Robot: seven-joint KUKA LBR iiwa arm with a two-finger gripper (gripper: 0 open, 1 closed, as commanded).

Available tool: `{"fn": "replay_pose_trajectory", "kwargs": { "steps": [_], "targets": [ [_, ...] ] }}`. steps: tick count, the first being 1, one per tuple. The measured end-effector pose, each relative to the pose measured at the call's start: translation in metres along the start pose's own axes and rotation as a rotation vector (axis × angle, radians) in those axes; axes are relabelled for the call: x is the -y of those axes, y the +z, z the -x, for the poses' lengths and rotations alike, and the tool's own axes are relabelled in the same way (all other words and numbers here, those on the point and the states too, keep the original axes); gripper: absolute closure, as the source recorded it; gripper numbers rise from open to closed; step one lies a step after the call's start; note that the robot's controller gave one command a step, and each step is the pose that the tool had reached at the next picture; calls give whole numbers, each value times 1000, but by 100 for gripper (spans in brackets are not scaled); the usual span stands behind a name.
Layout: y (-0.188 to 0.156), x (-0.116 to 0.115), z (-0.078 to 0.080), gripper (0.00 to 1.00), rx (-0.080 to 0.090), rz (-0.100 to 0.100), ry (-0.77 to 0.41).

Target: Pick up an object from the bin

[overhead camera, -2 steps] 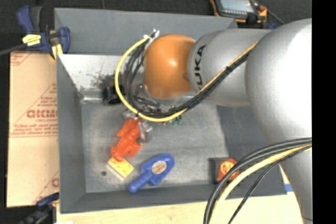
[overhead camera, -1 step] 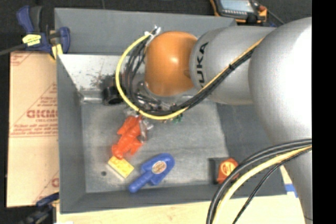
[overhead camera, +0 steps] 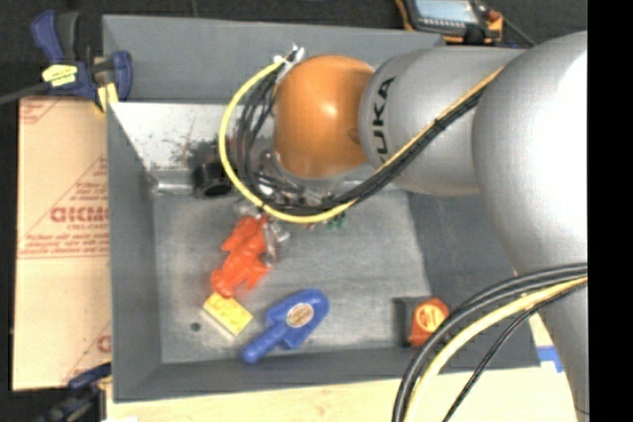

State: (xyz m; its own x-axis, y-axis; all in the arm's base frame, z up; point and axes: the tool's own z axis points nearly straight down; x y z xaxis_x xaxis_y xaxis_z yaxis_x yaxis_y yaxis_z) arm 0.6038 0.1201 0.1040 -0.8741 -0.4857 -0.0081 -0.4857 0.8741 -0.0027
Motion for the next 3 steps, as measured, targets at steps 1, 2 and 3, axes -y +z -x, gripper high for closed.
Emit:
{"fn": "replay_pose_trajectory", "kwargs": {
  "steps": [1,2,3],
  "targets": [
    [-7,0,-1,100,-7,2,1],
    [-26,-1,-3,100,-12,4,1],
    [-47,0,-1,100,-6,2,3]
  ]
}}
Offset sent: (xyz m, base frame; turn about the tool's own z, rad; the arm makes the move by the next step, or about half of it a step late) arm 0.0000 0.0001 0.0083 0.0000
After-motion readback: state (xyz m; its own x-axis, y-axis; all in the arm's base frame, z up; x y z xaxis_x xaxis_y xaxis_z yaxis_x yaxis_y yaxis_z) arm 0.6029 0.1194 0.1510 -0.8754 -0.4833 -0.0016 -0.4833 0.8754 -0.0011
